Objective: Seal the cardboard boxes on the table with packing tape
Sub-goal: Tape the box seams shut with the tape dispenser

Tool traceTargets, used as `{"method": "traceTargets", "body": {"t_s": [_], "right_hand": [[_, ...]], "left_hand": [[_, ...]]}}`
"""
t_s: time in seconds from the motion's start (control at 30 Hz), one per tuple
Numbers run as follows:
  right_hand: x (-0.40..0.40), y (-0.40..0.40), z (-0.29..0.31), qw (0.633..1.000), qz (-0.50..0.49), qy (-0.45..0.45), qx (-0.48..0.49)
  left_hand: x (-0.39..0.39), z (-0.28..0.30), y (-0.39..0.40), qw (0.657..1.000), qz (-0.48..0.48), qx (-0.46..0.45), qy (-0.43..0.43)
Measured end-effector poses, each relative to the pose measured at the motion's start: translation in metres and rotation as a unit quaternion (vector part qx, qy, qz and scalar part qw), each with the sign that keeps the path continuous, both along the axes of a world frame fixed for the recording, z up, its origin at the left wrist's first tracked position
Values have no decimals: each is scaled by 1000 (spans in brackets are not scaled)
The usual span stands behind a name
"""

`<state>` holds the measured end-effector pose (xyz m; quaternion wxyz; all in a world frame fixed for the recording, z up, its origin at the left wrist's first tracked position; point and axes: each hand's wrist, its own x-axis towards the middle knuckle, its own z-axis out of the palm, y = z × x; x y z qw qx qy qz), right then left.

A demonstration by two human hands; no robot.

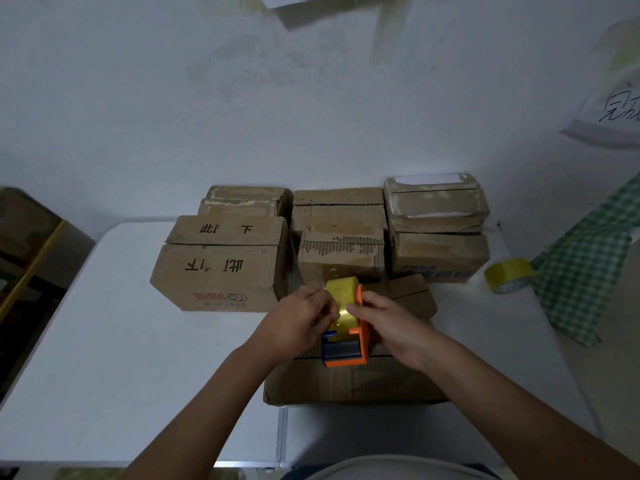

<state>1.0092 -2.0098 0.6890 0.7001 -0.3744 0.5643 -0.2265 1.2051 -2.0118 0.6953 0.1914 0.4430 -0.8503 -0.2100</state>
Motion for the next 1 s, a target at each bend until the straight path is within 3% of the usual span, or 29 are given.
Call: {"method": "traceTargets", "body": {"t_s": [0.23,0.37,0.6,0.73,0.83,0.9,1.0], "right_hand": [[-1,2,-5,999,-15,-22,28],[-1,1,-6,999,-24,-28,27],[4,0,-4,998,-33,-29,36],[2,-2,-5,998,-10,-36,40],[-5,-5,-7,996,-12,-77,54],[-14,-5,-9,995,12,-88,35],[-25,-1,-16,986,161,0,-36]], "left_hand": [[3,-2,-2,999,0,38,13],[2,-3,-2,999,24,-21,10],[4,2,0,986,-35,-149,-65],[9,2,-2,979,-63,-169,-95],[14,0,-4,985,-43,-134,-95],[17,-3,-7,992,-5,-94,-83],[19,-8,-14,994,59,-53,-69]]}}
